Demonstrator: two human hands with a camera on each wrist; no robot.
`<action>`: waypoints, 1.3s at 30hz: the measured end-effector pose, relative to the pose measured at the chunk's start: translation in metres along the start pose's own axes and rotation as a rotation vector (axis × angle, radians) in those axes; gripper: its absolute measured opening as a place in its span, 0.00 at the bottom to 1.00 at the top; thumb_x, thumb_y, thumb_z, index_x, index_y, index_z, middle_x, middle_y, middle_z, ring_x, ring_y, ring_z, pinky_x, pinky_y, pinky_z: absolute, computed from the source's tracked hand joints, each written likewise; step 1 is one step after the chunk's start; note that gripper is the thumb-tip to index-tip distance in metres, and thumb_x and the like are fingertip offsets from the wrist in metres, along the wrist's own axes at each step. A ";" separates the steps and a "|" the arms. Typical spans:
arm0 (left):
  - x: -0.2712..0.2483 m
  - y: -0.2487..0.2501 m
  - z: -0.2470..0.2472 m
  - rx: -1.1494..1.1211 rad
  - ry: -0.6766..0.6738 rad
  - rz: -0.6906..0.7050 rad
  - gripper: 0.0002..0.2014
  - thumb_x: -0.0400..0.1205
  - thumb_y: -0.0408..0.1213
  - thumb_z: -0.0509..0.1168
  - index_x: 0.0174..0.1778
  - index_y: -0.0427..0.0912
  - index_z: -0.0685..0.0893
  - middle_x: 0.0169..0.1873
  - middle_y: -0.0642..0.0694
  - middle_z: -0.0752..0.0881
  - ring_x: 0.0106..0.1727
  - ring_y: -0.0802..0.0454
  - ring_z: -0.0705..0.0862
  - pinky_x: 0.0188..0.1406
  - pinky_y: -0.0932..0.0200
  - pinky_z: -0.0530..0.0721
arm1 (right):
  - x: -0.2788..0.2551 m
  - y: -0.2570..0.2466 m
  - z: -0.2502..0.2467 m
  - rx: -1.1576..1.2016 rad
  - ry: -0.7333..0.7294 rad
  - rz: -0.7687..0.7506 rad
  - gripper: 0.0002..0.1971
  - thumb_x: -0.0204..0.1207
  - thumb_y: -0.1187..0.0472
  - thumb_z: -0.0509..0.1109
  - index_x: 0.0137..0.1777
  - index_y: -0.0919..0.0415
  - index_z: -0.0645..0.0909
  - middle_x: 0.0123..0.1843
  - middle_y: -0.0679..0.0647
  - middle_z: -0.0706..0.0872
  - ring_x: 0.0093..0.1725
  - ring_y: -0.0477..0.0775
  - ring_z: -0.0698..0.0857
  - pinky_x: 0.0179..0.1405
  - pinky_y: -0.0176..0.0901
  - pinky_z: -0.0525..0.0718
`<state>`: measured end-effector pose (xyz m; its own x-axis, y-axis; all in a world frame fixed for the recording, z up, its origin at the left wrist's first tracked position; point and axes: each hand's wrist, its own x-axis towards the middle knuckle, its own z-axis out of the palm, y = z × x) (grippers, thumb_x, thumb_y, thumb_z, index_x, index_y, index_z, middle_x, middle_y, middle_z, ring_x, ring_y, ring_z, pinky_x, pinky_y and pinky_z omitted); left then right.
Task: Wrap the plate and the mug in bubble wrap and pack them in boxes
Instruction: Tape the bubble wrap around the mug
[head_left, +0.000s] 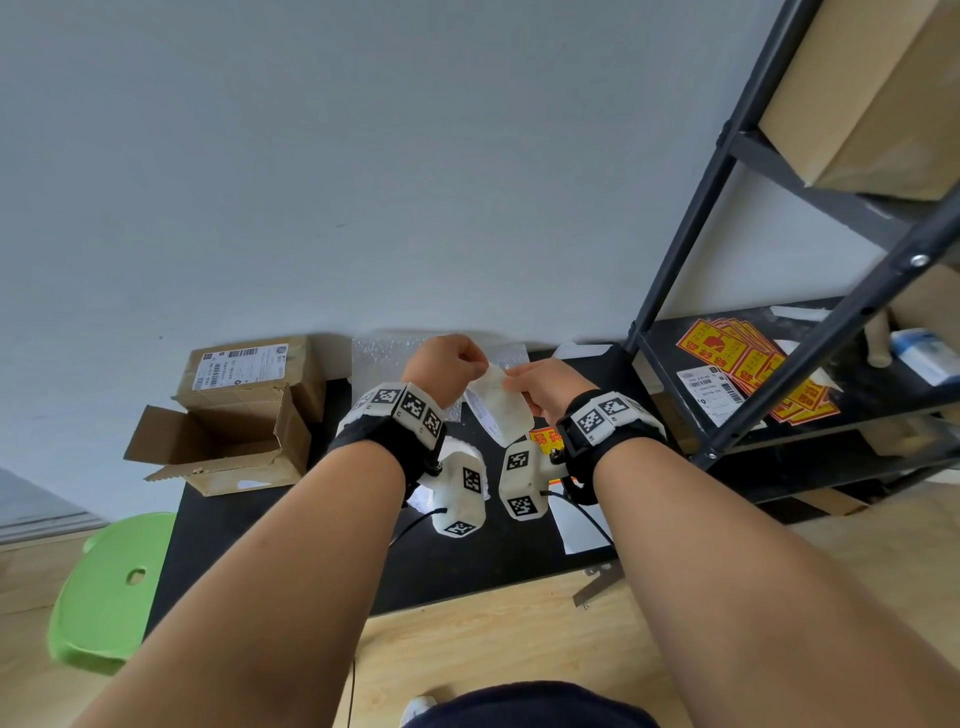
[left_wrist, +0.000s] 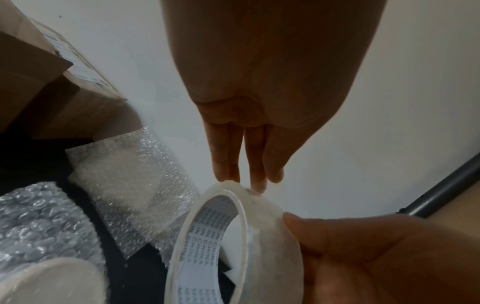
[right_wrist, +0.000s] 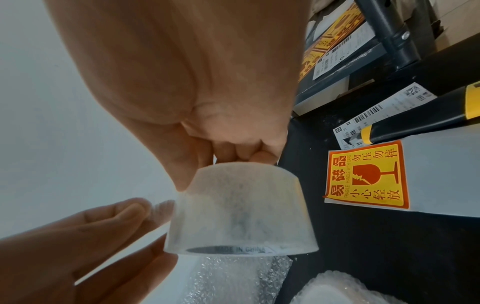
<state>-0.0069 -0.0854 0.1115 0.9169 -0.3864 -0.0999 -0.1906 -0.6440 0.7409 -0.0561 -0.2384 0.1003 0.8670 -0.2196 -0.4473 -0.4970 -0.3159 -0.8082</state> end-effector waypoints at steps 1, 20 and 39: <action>0.000 -0.001 0.000 0.006 -0.004 -0.005 0.03 0.81 0.34 0.67 0.43 0.45 0.85 0.42 0.49 0.86 0.47 0.49 0.84 0.54 0.52 0.83 | 0.000 0.001 0.000 -0.015 0.002 -0.004 0.18 0.81 0.63 0.68 0.70 0.64 0.79 0.39 0.44 0.76 0.36 0.40 0.74 0.38 0.32 0.73; -0.002 0.001 0.014 -0.277 0.212 -0.137 0.07 0.81 0.29 0.61 0.40 0.44 0.80 0.33 0.47 0.87 0.38 0.47 0.86 0.51 0.45 0.88 | 0.000 -0.008 0.010 -0.230 0.228 -0.059 0.27 0.80 0.42 0.66 0.26 0.57 0.64 0.24 0.52 0.65 0.28 0.55 0.68 0.30 0.47 0.65; -0.007 -0.014 0.011 -0.189 0.077 -0.165 0.08 0.82 0.26 0.60 0.39 0.41 0.80 0.32 0.44 0.88 0.34 0.45 0.88 0.47 0.43 0.89 | -0.004 0.016 0.017 -0.268 0.121 -0.202 0.13 0.75 0.48 0.74 0.52 0.55 0.88 0.59 0.48 0.86 0.59 0.47 0.82 0.54 0.38 0.74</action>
<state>-0.0145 -0.0808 0.0950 0.9556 -0.2303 -0.1838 0.0256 -0.5565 0.8304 -0.0667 -0.2271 0.0830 0.9462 -0.2306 -0.2270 -0.3216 -0.5919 -0.7391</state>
